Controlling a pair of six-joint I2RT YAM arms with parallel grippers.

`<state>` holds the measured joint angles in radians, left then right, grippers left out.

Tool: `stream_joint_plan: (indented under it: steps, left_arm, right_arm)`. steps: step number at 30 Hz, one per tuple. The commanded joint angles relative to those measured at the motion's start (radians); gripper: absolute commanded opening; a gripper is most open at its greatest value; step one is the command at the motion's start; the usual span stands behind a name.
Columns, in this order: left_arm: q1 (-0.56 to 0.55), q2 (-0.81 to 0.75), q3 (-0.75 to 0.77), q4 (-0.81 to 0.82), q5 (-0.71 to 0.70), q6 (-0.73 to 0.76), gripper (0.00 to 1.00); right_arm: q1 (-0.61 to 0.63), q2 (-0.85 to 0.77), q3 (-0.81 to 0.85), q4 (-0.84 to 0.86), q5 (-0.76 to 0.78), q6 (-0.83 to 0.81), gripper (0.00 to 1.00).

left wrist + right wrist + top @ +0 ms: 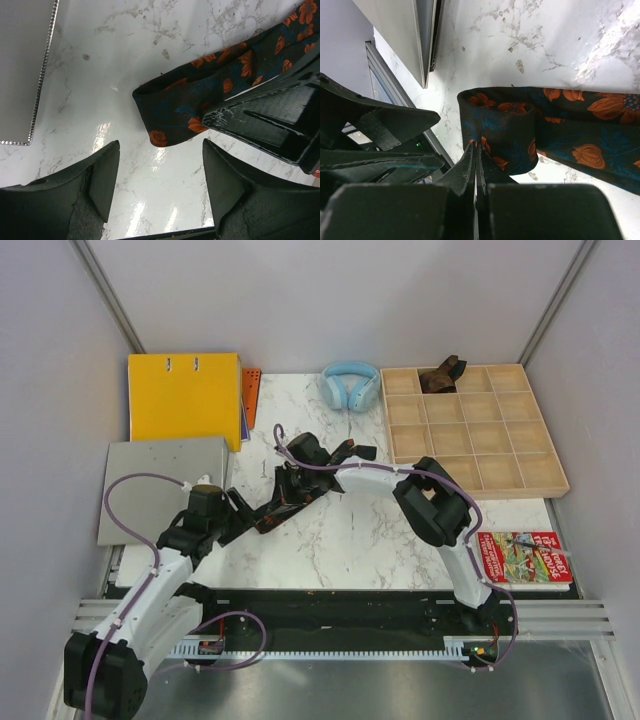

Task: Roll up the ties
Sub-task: Roll the tie at the center of the board.

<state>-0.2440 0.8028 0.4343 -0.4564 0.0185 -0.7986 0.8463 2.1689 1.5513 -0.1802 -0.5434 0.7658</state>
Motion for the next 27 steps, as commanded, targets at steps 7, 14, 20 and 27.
stream_joint_plan:
  steps: [7,14,20,27]
  left_arm:
    - [-0.07,0.093,-0.026,0.177,0.006,-0.039,0.78]
    - [-0.116,0.196,-0.013,0.226,-0.057,-0.063,0.78]
    - [-0.129,0.249,-0.002,0.257,-0.123,-0.073,0.77]
    - [-0.133,0.314,-0.019,0.334,-0.13,-0.103,0.76]
  right_arm:
    - [-0.049,0.032,-0.077,0.091,-0.046,-0.007,0.0]
    - [-0.066,0.057,-0.099,0.119,-0.072,-0.006,0.0]
    - [-0.075,0.08,-0.108,0.133,-0.089,-0.006,0.0]
    - [-0.081,0.101,-0.123,0.157,-0.101,-0.005,0.0]
